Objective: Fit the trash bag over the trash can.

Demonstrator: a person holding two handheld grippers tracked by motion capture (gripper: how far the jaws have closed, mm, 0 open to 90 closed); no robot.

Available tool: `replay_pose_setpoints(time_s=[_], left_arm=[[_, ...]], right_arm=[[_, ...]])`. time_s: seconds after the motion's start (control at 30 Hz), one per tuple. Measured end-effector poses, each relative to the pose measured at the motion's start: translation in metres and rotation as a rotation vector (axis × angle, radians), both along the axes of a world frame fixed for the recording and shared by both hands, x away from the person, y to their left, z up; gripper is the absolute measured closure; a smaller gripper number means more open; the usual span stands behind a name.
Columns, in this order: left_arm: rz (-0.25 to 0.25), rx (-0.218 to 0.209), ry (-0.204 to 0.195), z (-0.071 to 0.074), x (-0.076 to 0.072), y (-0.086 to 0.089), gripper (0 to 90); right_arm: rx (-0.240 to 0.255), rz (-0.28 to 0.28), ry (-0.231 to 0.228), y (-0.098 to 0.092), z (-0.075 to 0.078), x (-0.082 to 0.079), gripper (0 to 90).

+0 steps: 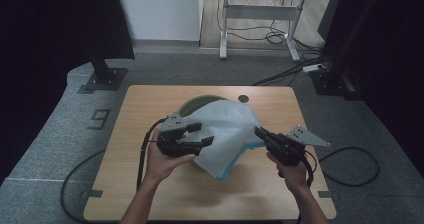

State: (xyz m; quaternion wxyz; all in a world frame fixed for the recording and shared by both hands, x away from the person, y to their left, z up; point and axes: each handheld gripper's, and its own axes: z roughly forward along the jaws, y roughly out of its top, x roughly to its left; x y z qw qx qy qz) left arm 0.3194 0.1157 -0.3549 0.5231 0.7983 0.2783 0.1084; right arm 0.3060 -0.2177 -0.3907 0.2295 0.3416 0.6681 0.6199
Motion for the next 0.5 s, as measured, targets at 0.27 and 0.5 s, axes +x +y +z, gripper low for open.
replay_pose_setpoints(time_s=[0.27,0.5], left_arm=[[-0.036,0.029,0.023,-0.004,0.000,-0.016,32.8],[-0.034,0.052,0.012,-0.006,-0.002,-0.025,45.7]], right_arm=[[-0.010,0.052,-0.015,0.019,0.002,-0.005,88.3],[-0.029,0.076,-0.027,0.031,0.003,-0.006,88.0]])
